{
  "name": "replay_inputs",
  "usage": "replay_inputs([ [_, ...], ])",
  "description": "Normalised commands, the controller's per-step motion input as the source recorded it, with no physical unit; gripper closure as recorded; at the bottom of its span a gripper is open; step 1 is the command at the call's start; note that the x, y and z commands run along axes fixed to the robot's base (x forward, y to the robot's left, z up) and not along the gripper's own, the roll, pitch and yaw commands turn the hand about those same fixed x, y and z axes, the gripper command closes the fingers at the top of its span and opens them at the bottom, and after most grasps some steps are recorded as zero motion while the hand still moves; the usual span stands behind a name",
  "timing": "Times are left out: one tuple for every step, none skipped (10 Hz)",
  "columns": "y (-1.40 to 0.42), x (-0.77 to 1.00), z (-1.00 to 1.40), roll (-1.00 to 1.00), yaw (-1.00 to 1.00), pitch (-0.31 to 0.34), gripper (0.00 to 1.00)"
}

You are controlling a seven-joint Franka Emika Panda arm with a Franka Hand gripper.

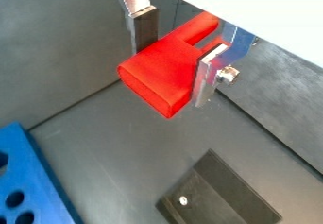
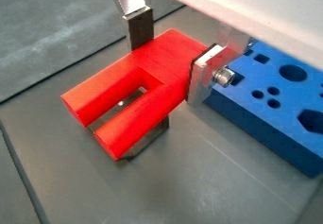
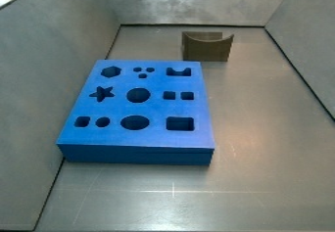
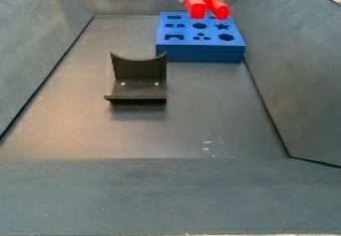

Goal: Pick up the square-circle object. Move up. Place the square-circle object on the fixture. Regrasp the square-circle object. Rotate the square-circle object. Move to above the board. Insert the square-circle object.
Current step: Place the square-circle object on the fixture.

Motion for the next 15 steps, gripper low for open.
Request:
replay_inputs([
  [-0.09, 1.00, 0.01, 0.10, 0.07, 0.108, 1.00],
  [-0.07, 1.00, 0.01, 0.11, 0.06, 0.127, 1.00],
  [-0.06, 1.00, 0.01, 0.13, 0.05, 0.139, 1.00],
  [-0.06, 1.00, 0.00, 0.14, 0.06, 0.149, 1.00],
  [-0.08, 1.00, -0.19, -1.00, -0.08, 0.119, 1.00],
  [-0.08, 1.00, -0.19, -1.00, -0.08, 0.122, 1.00],
  [-0.02, 1.00, -0.14, -1.00, -0.10, 0.120, 1.00],
  [-0.01, 1.00, -0.10, -1.00, -0.10, 0.131, 1.00],
  [0.00, 1.00, -0.07, -1.00, -0.11, 0.138, 1.00],
  [0.01, 1.00, -0.06, -1.00, -0.11, 0.139, 1.00],
  [0.03, 0.83, -0.03, -1.00, -0.13, 0.138, 1.00],
  [0.03, 0.75, -0.02, -1.00, -0.14, 0.139, 1.00],
  [0.04, 0.55, -0.01, -1.00, -0.16, 0.138, 1.00],
  [0.04, 0.47, -0.01, -1.00, -0.17, 0.138, 1.00],
  [0.04, 0.33, -0.01, -0.87, -0.17, 0.113, 1.00],
])
